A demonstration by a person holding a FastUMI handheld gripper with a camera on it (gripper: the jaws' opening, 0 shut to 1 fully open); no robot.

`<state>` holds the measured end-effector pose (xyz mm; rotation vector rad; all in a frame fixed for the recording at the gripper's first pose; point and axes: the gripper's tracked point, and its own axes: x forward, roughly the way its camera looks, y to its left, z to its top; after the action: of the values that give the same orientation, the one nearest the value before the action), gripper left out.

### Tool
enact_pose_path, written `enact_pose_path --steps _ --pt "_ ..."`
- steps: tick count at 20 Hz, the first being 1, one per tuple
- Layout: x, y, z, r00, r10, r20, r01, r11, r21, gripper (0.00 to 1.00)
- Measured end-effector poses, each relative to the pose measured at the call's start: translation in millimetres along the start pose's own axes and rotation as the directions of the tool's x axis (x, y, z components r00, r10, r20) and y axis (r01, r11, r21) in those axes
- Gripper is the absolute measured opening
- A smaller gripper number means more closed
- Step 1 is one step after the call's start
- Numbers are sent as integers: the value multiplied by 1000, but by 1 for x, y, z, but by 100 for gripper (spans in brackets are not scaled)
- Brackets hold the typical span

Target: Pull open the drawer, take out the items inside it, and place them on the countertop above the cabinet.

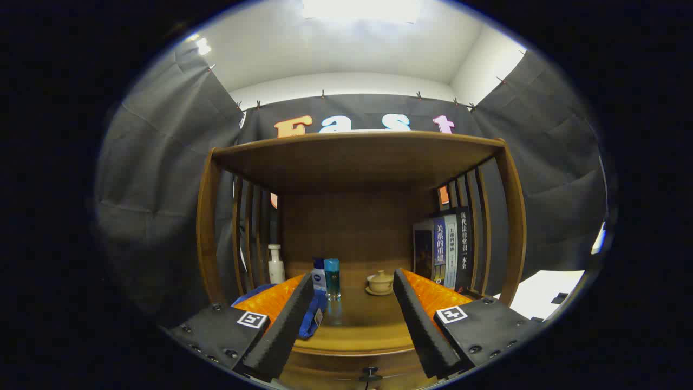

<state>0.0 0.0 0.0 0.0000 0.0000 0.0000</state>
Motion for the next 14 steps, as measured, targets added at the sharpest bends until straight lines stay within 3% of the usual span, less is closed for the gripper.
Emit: enact_pose_path --steps 5,9,14 --pt "-17 -13 -3 1000 11 -29 -11 1000 -8 97" --pt "-23 -31 3 997 -25 69 27 999 -28 98" --pt "-21 -23 -15 998 35 46 -33 999 -32 98"
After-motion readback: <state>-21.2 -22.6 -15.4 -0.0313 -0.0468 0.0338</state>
